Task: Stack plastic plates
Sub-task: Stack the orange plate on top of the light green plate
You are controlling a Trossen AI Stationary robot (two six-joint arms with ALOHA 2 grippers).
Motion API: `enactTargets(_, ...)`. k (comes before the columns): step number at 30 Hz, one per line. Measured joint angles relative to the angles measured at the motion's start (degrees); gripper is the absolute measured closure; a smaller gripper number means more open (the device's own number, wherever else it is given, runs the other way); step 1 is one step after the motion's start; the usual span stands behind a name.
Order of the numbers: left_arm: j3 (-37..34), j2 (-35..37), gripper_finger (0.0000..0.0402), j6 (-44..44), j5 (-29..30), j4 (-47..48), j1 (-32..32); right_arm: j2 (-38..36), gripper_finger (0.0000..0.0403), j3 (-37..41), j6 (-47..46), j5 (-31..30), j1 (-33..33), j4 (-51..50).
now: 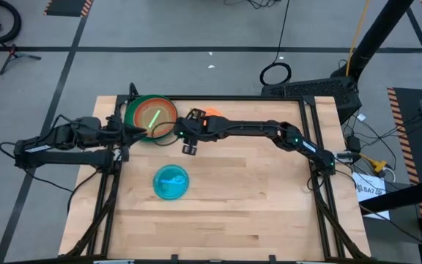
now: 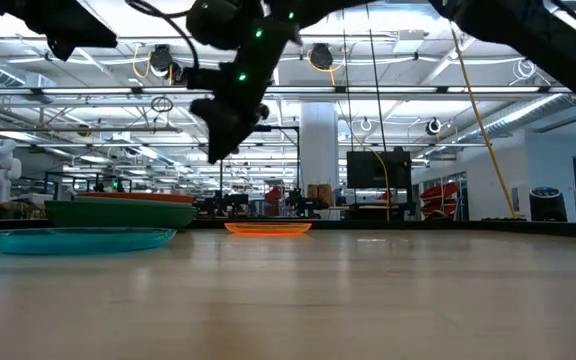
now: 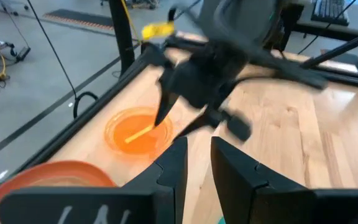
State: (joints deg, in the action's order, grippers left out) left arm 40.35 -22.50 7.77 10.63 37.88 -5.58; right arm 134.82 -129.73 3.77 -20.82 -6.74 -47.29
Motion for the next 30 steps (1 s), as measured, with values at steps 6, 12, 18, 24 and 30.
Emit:
enactTargets(6,-0.93,-0.85,0.0325,3.39,0.0,-1.21,0.0,-2.2,0.0245,-0.02,0.94,3.74,0.25,-17.42)
enactTargets(12,-0.99,-5.33,0.0325,7.53,0.01,-1.47,0.0,-2.25,0.0248,-0.01,4.1,12.09,-0.11,-27.69)
enactTargets(18,-0.99,-13.11,0.0325,8.92,1.36,-3.6,0.01,-3.38,0.0248,2.97,5.23,14.01,-0.17,-31.25)
enactTargets(24,-0.99,-18.92,0.0325,8.46,1.49,-7.5,0.65,-12.84,0.0248,16.57,5.21,15.09,-0.16,-21.39)
enactTargets(30,-1.02,-21.26,0.0325,7.56,1.5,-10.74,2.45,-28.87,0.0248,39.23,5.29,15.04,-0.7,2.47)
